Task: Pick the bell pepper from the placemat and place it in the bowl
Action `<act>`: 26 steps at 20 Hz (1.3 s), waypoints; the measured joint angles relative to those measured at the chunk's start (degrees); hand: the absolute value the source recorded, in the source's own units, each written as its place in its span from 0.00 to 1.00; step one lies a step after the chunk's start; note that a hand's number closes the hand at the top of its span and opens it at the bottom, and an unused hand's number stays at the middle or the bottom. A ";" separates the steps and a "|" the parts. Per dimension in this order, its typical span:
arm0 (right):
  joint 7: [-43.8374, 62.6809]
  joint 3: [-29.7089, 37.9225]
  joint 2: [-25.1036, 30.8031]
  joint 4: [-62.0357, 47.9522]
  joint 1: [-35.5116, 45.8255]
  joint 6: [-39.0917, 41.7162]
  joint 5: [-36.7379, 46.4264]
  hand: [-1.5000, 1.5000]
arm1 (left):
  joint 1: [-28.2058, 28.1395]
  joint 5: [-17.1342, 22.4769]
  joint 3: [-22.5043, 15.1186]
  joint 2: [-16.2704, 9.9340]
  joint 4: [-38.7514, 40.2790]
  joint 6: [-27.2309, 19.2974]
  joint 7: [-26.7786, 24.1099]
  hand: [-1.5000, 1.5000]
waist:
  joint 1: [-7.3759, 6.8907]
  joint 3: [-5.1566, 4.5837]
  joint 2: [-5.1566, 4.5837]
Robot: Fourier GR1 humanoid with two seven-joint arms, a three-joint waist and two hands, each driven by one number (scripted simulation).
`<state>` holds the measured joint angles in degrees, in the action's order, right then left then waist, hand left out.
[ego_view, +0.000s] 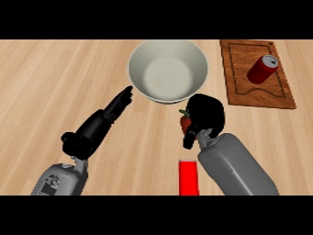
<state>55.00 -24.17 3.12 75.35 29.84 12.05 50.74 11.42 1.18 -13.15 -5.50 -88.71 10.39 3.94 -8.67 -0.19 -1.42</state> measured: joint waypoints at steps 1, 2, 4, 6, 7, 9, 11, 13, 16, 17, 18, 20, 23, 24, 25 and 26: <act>1.75 -0.54 -0.59 -1.31 2.23 -0.57 0.60 1.00 | 0.13 -0.05 -0.39 0.11 0.06 0.24 0.10 0.50 | -0.69 -0.03 -0.04; 3.25 -1.09 -1.04 -2.62 4.37 -1.26 1.43 1.00 | 0.46 -0.14 -0.68 0.30 0.21 0.31 0.31 0.50 | -1.12 -0.06 -0.06; 5.52 -1.86 -1.61 -5.07 8.79 -2.36 3.07 1.00 | 0.89 -0.44 -1.16 0.51 0.60 0.47 0.23 0.50 | -1.87 -0.12 -0.10; 7.32 -2.40 -1.93 -7.10 13.22 -3.51 4.91 1.00 | 1.09 -0.39 -1.42 0.71 0.85 0.70 0.14 0.50 | -2.34 -0.16 0.00; 8.10 -2.47 -2.04 -7.93 15.54 -4.13 5.87 1.00 | 1.12 -0.49 -1.53 0.77 1.00 0.69 0.18 0.50 | -2.41 -0.16 0.08; 9.41 -2.53 -2.19 -9.30 20.28 -5.44 7.81 1.00 | 1.59 -0.56 -1.51 0.88 1.33 0.70 0.27 0.50 | -2.41 -0.17 0.20; 10.49 -2.36 -2.27 -10.48 24.39 -7.02 9.85 1.00 | 1.93 -0.39 -1.40 1.02 1.38 0.72 0.51 0.50 | -2.58 -0.16 0.27; 11.36 -1.92 -2.32 -11.31 28.19 -8.71 11.57 1.00 | 2.32 -0.50 -1.49 1.19 1.63 0.67 0.75 0.50 | -2.32 -0.13 0.32; 12.41 -0.54 -2.35 -12.80 32.50 -11.49 13.73 1.00 | 2.47 -0.53 -1.28 1.10 1.75 0.66 0.68 0.50 | -2.00 -0.10 0.25; 12.63 0.10 -2.36 -13.61 33.70 -12.39 14.33 1.00 | 2.72 -0.47 -1.18 1.20 1.82 0.61 0.74 0.50 | -1.82 -0.09 0.14; 12.88 0.56 -2.36 -14.32 34.73 -13.32 14.94 1.00 | 2.76 -0.42 -1.03 1.18 1.95 0.60 0.74 0.50 | -1.66 -0.08 0.08; 13.60 1.19 -2.34 -16.15 36.68 -14.66 15.57 1.00 | 2.98 -0.49 -1.08 1.37 2.04 0.52 0.75 0.50 | -1.65 -0.10 0.03; 14.32 2.05 -2.34 -19.86 38.66 -16.01 16.46 1.00 | 2.87 -0.63 -0.80 1.24 2.03 0.30 0.57 0.50 | -1.13 -0.10 0.00; 14.46 2.17 -2.33 -21.38 39.11 -16.37 16.96 1.00 | 2.81 -0.69 -0.67 1.26 2.04 0.14 0.43 0.50 | -0.85 -0.10 -0.02; 14.65 2.12 -2.33 -22.72 39.78 -16.62 17.34 1.00 | 2.74 -0.76 -0.61 1.29 2.07 0.02 0.38 0.50 | -0.54 -0.08 0.01; 14.90 2.04 -2.31 -24.04 40.32 -16.86 17.96 1.00 | 2.62 -0.89 -0.42 1.15 2.07 -0.10 0.05 0.50 | -0.26 -0.08 0.06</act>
<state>69.90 -22.13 0.81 51.31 70.17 -4.81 68.70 14.04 0.28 -13.57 -4.35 -86.64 10.29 3.98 -8.93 -0.28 -1.36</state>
